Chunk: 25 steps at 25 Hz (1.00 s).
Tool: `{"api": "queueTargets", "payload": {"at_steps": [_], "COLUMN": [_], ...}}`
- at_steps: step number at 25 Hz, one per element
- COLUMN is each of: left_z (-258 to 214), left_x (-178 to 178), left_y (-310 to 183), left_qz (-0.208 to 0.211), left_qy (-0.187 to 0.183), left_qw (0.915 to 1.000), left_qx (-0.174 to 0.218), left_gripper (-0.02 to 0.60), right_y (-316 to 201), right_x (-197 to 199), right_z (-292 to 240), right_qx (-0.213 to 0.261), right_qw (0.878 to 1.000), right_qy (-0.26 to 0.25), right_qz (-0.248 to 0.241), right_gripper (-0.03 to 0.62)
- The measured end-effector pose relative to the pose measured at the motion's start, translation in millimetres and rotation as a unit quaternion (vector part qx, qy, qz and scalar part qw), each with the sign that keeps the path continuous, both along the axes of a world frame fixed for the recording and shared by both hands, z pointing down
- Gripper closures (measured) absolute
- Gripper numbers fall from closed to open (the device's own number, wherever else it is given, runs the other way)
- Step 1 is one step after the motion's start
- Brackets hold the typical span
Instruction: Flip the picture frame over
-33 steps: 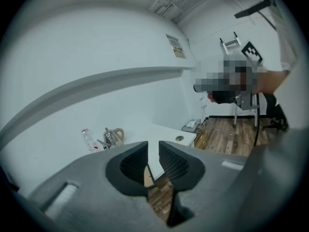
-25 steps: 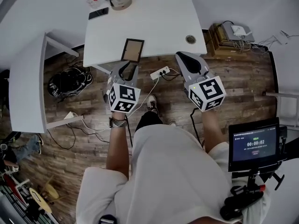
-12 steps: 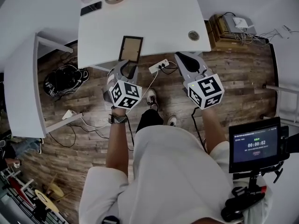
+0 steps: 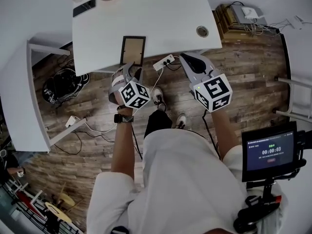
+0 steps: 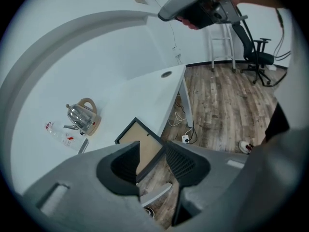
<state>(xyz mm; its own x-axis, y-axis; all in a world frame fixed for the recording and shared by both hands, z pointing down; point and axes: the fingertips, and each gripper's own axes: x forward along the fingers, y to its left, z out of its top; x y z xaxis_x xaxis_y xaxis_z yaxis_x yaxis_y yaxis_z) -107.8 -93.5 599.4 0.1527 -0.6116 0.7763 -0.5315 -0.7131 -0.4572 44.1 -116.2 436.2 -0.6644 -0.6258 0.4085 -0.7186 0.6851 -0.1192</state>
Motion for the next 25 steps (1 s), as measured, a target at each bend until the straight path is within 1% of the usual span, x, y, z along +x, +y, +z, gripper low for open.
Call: {"api": "queueTargets", "payload": {"at_steps": [5, 12, 20, 25], "left_z": [34, 55, 66, 75], "left_x": [-4, -6, -2, -5], "left_y": [-9, -13, -13, -14], "left_qz": [0.033, 0.053, 0.085, 0.084], "left_qy": [-0.042, -0.069, -0.130, -0.142], "left_qw": [0.9985, 0.9961, 0.9876, 0.9856], "left_qx": [-0.006, -0.011, 0.024, 0.036], "left_gripper": [0.393, 0.373, 0.359, 0.359], "right_y": [-4, -2, 5, 4], "right_x": [-9, -14, -14, -11], "right_z": [22, 34, 41, 44], "right_qx": [-0.020, -0.034, -0.046, -0.049], "right_qw": [1.000, 0.999, 0.999, 0.998], "right_qy": [0.007, 0.014, 0.020, 0.024], "right_qz": [-0.004, -0.010, -0.014, -0.011], "right_gripper": [0.591, 0.592, 0.592, 0.592]}}
